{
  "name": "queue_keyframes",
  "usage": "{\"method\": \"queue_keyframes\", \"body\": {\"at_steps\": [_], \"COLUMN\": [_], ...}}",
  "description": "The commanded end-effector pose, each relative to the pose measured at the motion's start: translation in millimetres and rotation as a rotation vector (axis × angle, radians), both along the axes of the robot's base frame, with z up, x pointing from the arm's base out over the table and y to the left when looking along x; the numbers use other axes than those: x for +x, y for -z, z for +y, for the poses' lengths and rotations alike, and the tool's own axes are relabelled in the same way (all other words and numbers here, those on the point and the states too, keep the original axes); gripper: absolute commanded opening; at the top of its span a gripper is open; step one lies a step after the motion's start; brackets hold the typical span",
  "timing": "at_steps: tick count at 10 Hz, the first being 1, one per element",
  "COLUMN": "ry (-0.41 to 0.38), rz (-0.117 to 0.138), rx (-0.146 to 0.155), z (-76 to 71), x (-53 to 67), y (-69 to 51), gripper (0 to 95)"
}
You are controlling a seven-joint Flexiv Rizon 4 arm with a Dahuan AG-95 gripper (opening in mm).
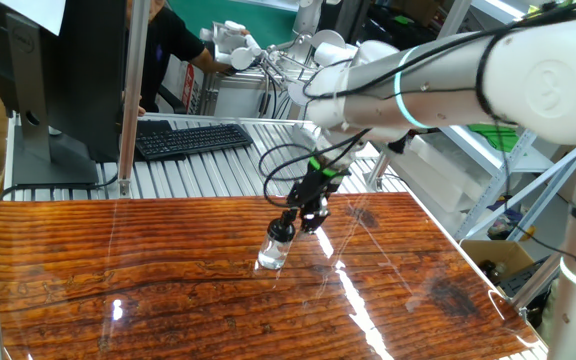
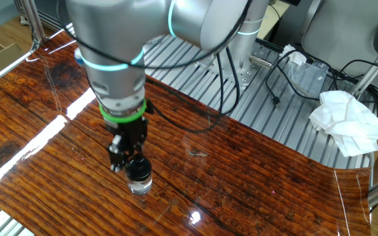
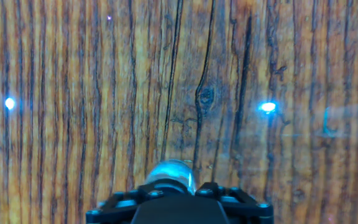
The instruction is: Screw the lid onto the jar
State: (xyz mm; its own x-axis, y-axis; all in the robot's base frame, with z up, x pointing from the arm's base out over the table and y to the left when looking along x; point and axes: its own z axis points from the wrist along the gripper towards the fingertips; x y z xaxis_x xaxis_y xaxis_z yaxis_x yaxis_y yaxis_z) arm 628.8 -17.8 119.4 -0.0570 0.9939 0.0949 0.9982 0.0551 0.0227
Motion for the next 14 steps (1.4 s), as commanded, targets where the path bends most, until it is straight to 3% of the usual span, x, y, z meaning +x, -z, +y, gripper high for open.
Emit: {"method": "queue_keyframes", "body": {"at_steps": [1, 2, 3, 6, 9, 14], "ry": [-0.006, -0.017, -0.04, -0.093, -0.156, -0.526], "rz": [-0.001, 0.0, 0.002, 0.009, 0.002, -0.035], "rx": [-0.006, -0.012, -0.016, -0.014, -0.016, -0.019], "z": [-0.7, -1.0, -2.7, -8.7, -10.0, -7.8], "x": [2.8, 2.9, 3.5, 3.8, 3.5, 1.8], "y": [9.8, 8.8, 1.5, -20.9, -25.4, -39.8], "gripper": [57.0, 57.0, 76.0, 76.0, 76.0, 76.0]}}
